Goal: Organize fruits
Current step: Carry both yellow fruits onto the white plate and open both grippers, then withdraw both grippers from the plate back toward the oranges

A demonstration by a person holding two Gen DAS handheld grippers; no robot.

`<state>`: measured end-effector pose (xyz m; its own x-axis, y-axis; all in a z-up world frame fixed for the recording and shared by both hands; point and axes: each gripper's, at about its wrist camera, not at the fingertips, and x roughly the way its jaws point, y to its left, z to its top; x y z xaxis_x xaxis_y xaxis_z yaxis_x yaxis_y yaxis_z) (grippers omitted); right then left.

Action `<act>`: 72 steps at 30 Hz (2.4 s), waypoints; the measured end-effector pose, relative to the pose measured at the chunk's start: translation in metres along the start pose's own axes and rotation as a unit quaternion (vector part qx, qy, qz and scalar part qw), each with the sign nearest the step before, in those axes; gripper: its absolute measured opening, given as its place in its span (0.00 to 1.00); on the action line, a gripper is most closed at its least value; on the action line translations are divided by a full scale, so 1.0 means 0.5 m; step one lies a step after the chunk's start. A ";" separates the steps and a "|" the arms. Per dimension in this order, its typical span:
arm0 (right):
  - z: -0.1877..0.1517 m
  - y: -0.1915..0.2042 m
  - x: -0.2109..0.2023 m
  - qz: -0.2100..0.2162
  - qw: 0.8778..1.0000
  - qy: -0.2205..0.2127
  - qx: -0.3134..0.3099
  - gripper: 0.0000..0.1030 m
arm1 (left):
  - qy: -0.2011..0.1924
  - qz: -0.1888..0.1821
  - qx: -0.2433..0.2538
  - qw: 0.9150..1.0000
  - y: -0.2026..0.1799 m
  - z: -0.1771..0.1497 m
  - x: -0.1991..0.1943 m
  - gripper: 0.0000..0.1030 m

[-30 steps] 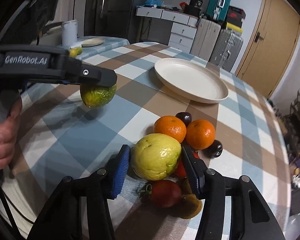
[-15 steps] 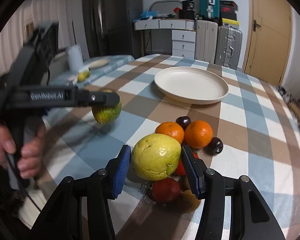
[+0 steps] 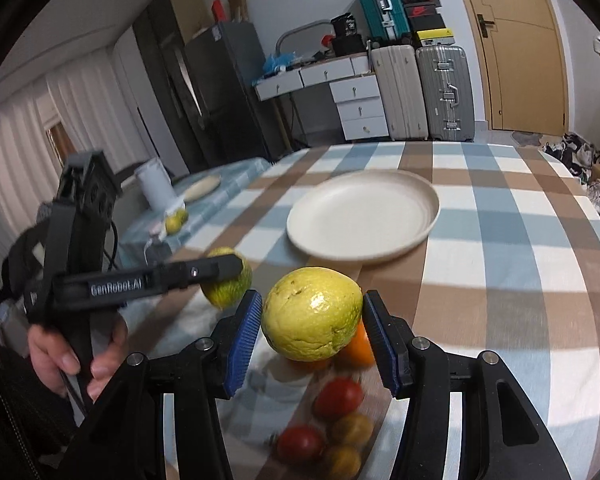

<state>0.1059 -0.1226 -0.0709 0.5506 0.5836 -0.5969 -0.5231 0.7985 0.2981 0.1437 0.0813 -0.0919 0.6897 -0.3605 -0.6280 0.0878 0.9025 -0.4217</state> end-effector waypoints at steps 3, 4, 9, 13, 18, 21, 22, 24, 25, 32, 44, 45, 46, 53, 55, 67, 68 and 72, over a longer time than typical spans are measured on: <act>0.037 -0.018 0.016 -0.001 1.000 0.000 -0.006 0.51 | -0.002 0.007 0.007 1.000 -0.006 0.042 0.014 0.41; 0.048 -0.024 0.020 0.002 1.000 0.000 -0.006 0.51 | -0.002 0.005 0.005 1.000 -0.006 0.055 0.020 0.41; 0.112 -0.066 0.058 0.017 1.000 0.001 0.005 0.51 | -0.011 0.005 0.009 1.000 -0.007 0.136 0.055 0.41; 0.168 -0.106 0.098 0.024 1.000 0.000 0.015 0.51 | -0.006 -0.003 -0.001 1.000 0.008 0.197 0.098 0.41; 0.217 -0.142 0.160 0.024 0.999 0.014 0.017 0.51 | 0.004 -0.004 -0.004 1.000 0.035 0.261 0.175 0.41; 0.239 -0.163 0.206 0.021 0.999 0.030 0.019 0.51 | 0.020 -0.013 -0.008 1.000 0.049 0.290 0.220 0.41; 0.244 -0.169 0.220 0.021 0.999 0.035 0.019 0.51 | 0.023 -0.012 -0.010 1.000 0.053 0.296 0.236 0.41; 0.254 -0.181 0.252 0.021 0.999 0.047 0.017 0.51 | 0.029 -0.016 -0.015 0.999 0.062 0.307 0.262 0.41; 0.257 -0.186 0.267 0.019 0.998 0.053 0.017 0.51 | 0.034 -0.020 -0.023 0.999 0.072 0.312 0.277 0.41; 0.266 -0.212 0.345 0.022 0.997 0.074 0.021 0.51 | 0.060 -0.048 -0.073 0.994 0.133 0.324 0.356 0.41; 0.269 -0.208 0.426 -0.018 0.992 0.120 0.022 0.52 | 0.077 -0.046 -0.081 0.993 0.149 0.331 0.424 0.41; 0.270 -0.211 0.428 -0.015 0.992 0.121 0.029 0.52 | 0.078 -0.047 -0.081 0.993 0.147 0.332 0.426 0.41; 0.270 -0.215 0.427 -0.014 0.992 0.118 0.037 0.52 | 0.079 -0.051 -0.081 0.992 0.145 0.335 0.426 0.42; 0.277 -0.217 0.339 0.009 0.997 0.057 0.055 0.82 | 0.057 -0.035 -0.075 0.995 0.127 0.340 0.366 0.62; 0.274 -0.216 0.293 0.012 0.998 0.029 0.062 0.88 | 0.044 -0.023 -0.071 0.996 0.118 0.336 0.334 0.70; 0.194 -0.154 0.027 -0.020 0.996 -0.064 0.065 1.00 | -0.055 0.040 -0.001 0.998 -0.009 0.230 0.075 0.98; 0.184 -0.146 0.010 -0.024 0.995 -0.068 0.063 1.00 | -0.065 0.043 0.002 0.997 -0.020 0.218 0.056 0.99; 0.146 -0.114 -0.044 -0.035 0.994 -0.079 0.060 1.00 | -0.070 0.050 0.019 0.996 -0.064 0.170 0.001 0.99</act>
<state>0.1712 -0.1702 -0.0207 0.6827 0.5347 -0.4980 -0.4036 0.8441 0.3531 0.2023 0.0724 -0.0229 0.7900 -0.2348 -0.5664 0.0390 0.9411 -0.3358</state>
